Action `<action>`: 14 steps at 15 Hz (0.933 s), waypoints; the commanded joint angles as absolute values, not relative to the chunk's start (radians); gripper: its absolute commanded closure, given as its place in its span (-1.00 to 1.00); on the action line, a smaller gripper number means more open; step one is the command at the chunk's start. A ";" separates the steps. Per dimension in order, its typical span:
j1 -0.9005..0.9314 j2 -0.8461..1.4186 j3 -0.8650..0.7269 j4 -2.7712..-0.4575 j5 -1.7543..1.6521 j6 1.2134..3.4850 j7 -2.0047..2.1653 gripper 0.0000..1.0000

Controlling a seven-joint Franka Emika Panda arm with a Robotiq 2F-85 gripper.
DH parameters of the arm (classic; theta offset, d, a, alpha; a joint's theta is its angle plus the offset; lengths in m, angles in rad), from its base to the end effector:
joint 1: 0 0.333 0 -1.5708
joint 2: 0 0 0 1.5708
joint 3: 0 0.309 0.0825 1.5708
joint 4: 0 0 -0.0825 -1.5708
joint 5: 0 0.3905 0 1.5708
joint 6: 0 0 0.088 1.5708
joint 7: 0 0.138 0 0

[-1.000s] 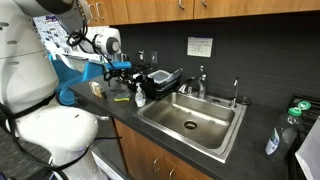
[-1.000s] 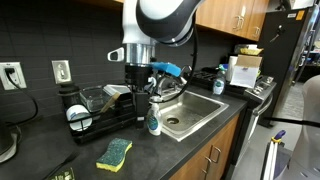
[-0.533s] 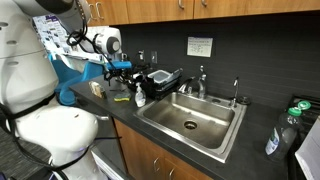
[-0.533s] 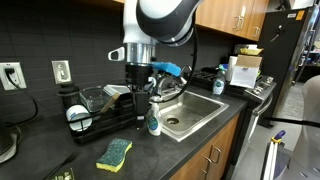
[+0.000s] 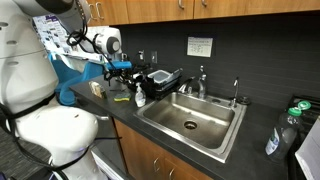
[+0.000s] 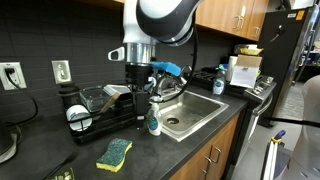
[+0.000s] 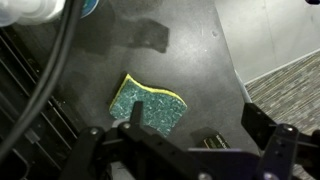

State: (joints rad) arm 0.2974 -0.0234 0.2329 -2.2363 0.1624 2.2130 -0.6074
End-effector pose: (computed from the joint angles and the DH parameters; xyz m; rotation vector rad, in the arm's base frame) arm 0.4489 0.2740 0.3383 -2.6181 -1.4994 -0.0069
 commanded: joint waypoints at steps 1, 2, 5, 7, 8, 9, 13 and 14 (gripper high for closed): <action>0.288 -0.015 0.243 -2.229 0.163 2.210 -0.608 -1.00; 0.289 -0.007 0.244 -2.225 0.161 2.211 -0.608 -1.00; 0.297 0.030 0.256 -2.208 0.150 2.220 -0.596 -1.00; 0.302 0.061 0.270 -2.198 0.135 2.226 -0.586 -1.00; 0.304 0.077 0.278 -2.191 0.125 2.228 -0.581 -1.00; 0.304 0.091 0.285 -2.185 0.116 2.231 -0.579 -1.00; 0.303 0.143 0.304 -2.155 0.045 2.228 -0.570 -1.00; 0.303 0.155 0.306 -2.147 0.020 2.224 -0.571 -1.00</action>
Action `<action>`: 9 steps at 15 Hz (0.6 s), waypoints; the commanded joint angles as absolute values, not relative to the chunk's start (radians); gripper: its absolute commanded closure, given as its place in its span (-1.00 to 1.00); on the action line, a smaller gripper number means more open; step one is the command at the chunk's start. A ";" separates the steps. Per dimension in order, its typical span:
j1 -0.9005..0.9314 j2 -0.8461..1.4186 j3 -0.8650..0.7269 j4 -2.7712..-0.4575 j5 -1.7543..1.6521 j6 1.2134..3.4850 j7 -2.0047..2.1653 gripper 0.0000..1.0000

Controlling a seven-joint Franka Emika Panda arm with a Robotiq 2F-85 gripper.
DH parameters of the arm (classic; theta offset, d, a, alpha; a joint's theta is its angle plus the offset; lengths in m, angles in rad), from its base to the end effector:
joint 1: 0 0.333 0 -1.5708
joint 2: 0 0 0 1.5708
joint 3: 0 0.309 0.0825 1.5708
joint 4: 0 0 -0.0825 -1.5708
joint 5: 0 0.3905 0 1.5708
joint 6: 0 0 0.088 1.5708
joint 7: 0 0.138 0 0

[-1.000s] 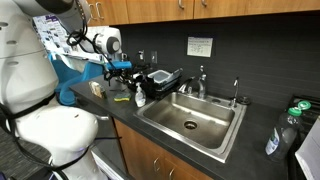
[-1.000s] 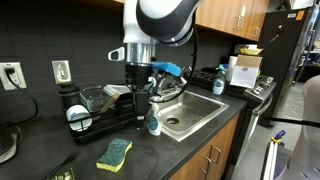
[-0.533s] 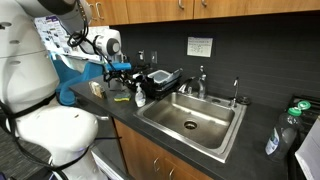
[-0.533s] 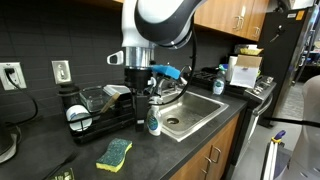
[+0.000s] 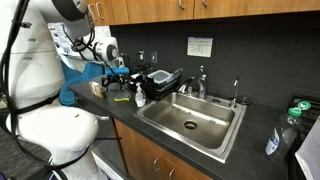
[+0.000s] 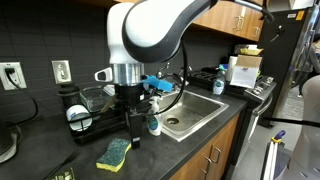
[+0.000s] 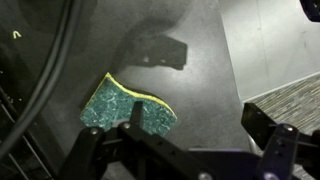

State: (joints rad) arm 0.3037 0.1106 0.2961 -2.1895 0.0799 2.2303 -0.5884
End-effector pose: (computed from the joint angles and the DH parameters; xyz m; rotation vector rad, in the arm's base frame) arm 0.4436 0.3092 0.2914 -2.5678 -1.6395 0.1010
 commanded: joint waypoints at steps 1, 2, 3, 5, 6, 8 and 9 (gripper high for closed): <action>0.301 0.166 0.307 -2.137 -0.001 2.219 -0.573 -1.00; 0.300 0.175 0.307 -2.132 -0.020 2.217 -0.575 -1.00; 0.300 0.184 0.308 -2.125 -0.035 2.216 -0.578 -1.00; 0.299 0.201 0.310 -2.118 -0.061 2.216 -0.587 -1.00; 0.299 0.209 0.311 -2.113 -0.069 2.215 -0.591 -1.00; 0.298 0.224 0.313 -2.107 -0.091 2.218 -0.598 -1.00; 0.297 0.231 0.314 -2.104 -0.101 2.219 -0.603 -1.00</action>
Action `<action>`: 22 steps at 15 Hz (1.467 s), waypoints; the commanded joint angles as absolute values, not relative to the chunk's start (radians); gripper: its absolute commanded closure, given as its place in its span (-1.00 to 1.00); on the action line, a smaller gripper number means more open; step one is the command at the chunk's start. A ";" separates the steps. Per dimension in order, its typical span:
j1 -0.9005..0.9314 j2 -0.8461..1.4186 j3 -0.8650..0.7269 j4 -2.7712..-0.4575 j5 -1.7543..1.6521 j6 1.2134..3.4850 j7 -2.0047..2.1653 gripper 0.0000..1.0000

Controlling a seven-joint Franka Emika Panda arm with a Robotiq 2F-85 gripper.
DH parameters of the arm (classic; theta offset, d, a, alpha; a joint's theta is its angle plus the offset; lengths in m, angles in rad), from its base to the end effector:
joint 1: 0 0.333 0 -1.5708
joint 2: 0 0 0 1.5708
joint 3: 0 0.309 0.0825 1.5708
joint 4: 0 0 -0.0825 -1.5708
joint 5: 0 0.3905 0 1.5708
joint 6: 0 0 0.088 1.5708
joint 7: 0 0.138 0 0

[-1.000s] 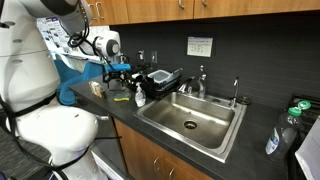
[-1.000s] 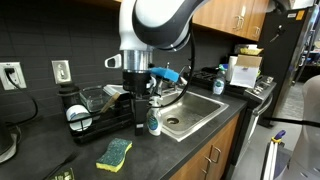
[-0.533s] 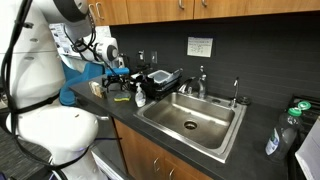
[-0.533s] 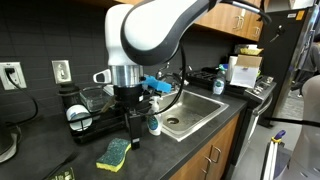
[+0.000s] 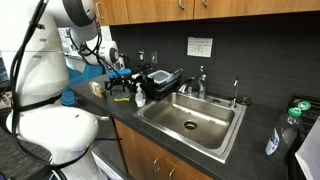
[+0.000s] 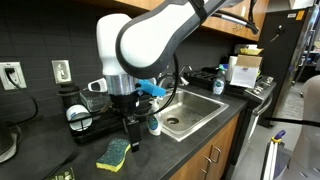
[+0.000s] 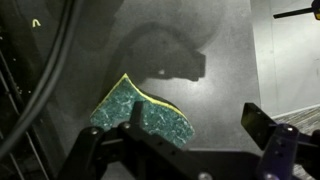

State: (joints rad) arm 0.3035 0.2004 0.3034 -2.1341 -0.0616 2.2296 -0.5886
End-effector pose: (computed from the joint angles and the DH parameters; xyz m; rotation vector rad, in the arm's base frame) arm 0.4576 0.3145 0.2674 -2.5509 -1.8070 0.1482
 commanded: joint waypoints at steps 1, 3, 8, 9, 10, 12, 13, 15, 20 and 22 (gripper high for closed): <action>0.298 0.239 0.313 -2.100 -0.117 2.219 -0.604 -1.00; 0.300 0.252 0.309 -2.094 -0.155 2.220 -0.597 -1.00; 0.298 0.278 0.303 -2.073 -0.231 2.225 -0.586 -1.00; 0.298 0.284 0.302 -2.069 -0.245 2.228 -0.581 -1.00; 0.299 0.292 0.300 -2.065 -0.255 2.234 -0.575 -1.00; 0.301 0.313 0.299 -2.051 -0.267 2.248 -0.556 -1.00; 0.303 0.325 0.300 -2.040 -0.271 2.252 -0.547 -1.00; 0.306 0.340 0.300 -2.028 -0.279 2.264 -0.532 -1.00; 0.317 0.361 0.293 -2.002 -0.323 2.298 -0.459 -1.00; 0.313 0.370 0.298 -2.000 -0.305 2.306 -0.449 -1.00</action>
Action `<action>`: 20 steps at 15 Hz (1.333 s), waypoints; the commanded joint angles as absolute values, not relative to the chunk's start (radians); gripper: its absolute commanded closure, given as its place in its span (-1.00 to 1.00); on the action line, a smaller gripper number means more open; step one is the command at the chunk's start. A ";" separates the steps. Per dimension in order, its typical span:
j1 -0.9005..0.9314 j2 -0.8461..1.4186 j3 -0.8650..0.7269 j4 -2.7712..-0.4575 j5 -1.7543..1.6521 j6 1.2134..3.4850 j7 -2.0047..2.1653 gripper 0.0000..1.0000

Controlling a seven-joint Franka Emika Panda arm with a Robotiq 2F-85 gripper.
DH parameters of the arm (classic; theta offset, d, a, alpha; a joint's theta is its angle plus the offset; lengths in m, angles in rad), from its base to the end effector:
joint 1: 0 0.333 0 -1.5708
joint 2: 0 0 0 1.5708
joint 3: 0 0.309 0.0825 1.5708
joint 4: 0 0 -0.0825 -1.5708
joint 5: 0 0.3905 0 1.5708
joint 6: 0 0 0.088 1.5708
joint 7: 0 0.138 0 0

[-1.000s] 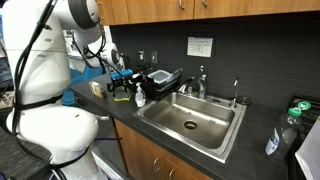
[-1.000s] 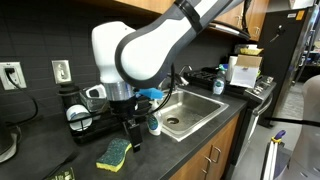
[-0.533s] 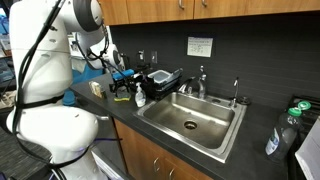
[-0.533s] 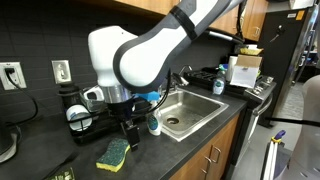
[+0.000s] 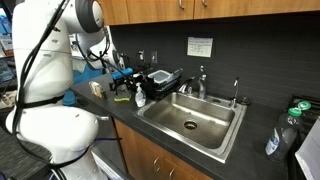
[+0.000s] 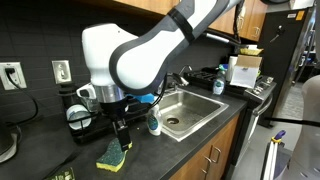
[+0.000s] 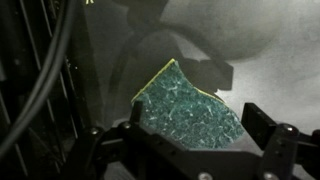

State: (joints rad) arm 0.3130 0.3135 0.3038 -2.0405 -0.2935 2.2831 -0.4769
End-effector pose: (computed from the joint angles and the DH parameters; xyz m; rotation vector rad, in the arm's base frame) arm 0.4887 0.3293 0.2490 2.4172 1.8003 -0.0600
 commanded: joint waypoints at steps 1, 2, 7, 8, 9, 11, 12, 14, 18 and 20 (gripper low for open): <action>0.312 0.375 0.300 -1.999 -0.299 2.312 -0.445 -1.00; 0.311 0.382 0.301 -1.998 -0.295 2.321 -0.437 -1.00; 0.319 0.403 0.297 -1.990 -0.305 2.349 -0.397 -1.00; 0.321 0.406 0.296 -1.989 -0.305 2.352 -0.389 -1.00; 0.321 0.410 0.295 -1.989 -0.303 2.354 -0.384 -1.00; 0.323 0.415 0.295 -1.992 -0.301 2.357 -0.372 -1.00; 0.323 0.417 0.294 -1.992 -0.300 2.357 -0.367 -1.00; 0.322 0.417 0.293 -1.998 -0.296 2.357 -0.354 -1.00; 0.319 0.415 0.292 -2.011 -0.291 2.360 -0.333 -1.00; 0.318 0.415 0.291 -2.019 -0.288 2.364 -0.320 -1.00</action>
